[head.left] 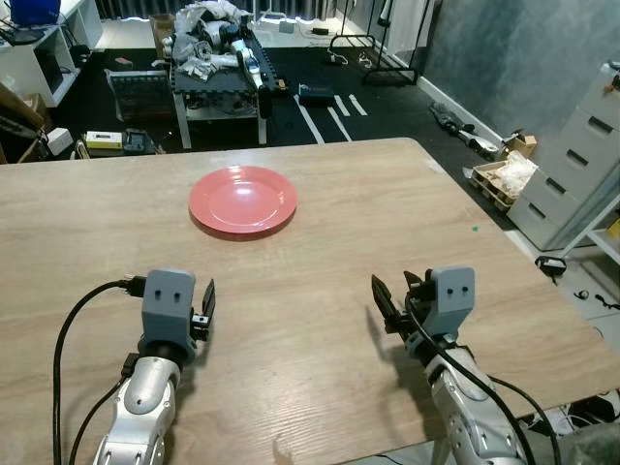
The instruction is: Setting the table
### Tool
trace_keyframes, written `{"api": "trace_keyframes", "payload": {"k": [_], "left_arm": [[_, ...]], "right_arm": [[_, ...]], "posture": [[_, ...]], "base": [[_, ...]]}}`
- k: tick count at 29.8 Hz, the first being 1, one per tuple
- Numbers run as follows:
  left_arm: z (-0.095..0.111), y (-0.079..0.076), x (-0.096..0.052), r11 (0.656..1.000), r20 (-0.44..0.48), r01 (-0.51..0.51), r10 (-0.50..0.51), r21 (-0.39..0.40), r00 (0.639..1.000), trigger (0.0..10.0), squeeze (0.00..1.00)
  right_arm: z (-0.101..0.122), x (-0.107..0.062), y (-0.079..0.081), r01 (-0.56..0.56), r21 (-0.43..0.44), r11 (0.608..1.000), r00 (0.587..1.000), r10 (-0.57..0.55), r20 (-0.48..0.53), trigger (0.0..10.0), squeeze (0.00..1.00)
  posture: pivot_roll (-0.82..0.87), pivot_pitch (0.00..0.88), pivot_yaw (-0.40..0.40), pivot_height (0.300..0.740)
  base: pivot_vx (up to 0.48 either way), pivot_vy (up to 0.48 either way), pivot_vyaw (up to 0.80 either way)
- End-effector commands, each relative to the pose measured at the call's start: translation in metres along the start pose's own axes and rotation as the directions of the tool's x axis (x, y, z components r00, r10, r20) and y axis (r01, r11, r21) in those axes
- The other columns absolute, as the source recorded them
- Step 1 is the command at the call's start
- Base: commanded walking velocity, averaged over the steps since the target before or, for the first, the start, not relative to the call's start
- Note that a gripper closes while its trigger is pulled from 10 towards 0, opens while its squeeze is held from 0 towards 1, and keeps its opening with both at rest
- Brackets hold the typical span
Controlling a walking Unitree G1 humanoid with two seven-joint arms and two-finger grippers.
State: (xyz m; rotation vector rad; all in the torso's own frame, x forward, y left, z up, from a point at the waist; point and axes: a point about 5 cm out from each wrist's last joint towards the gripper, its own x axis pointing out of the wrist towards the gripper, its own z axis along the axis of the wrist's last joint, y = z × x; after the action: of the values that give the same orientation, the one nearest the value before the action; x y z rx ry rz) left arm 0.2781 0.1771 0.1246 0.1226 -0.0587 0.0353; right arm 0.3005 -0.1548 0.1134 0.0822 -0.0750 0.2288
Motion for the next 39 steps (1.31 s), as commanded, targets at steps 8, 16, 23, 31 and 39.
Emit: {"api": "trace_keyframes", "payload": {"k": [8,16,23,31,39], "left_arm": [[-0.0045,-0.0016,-0.0004,0.999,-0.025,-0.008,0.007,-0.034,1.000,10.0,0.00],[-0.0042,-0.0020,-0.0003,0.999,-0.023,-0.002,0.001,-0.035,1.000,10.0,0.00],[-0.0049,-0.0025,-0.0002,0.999,-0.026,0.001,-0.002,-0.032,1.000,10.0,0.00],[-0.0048,-0.0017,0.0001,1.000,-0.026,0.002,-0.002,-0.028,1.000,10.0,0.00],[-0.0045,-0.0009,0.0010,1.000,-0.026,0.003,-0.004,-0.021,1.000,10.0,0.00]], "right_arm": [[-0.0018,-0.0014,-0.0065,0.015,-0.015,1.000,1.000,-0.015,-0.009,10.0,0.00],[-0.0017,-0.0012,-0.0064,0.017,-0.014,1.000,1.000,-0.018,-0.008,10.0,0.00],[-0.0026,-0.0013,-0.0066,0.019,-0.013,1.000,1.000,-0.019,-0.008,10.0,0.00],[-0.0028,-0.0009,-0.0057,0.020,-0.011,1.000,1.000,-0.020,-0.007,10.0,0.00],[-0.0030,-0.0007,-0.0043,0.021,-0.007,1.000,1.000,-0.021,-0.006,10.0,0.00]], "posture": [[0.00,0.000,0.023,0.740],[0.00,0.000,0.027,0.740],[0.00,0.000,0.030,0.740],[0.00,0.000,0.035,0.740],[0.00,0.000,0.035,0.740]], "base": [[0.000,-0.196,0.00],[0.000,0.000,0.00],[0.000,0.000,0.00],[0.000,0.000,0.00],[0.000,0.000,0.00]]}}
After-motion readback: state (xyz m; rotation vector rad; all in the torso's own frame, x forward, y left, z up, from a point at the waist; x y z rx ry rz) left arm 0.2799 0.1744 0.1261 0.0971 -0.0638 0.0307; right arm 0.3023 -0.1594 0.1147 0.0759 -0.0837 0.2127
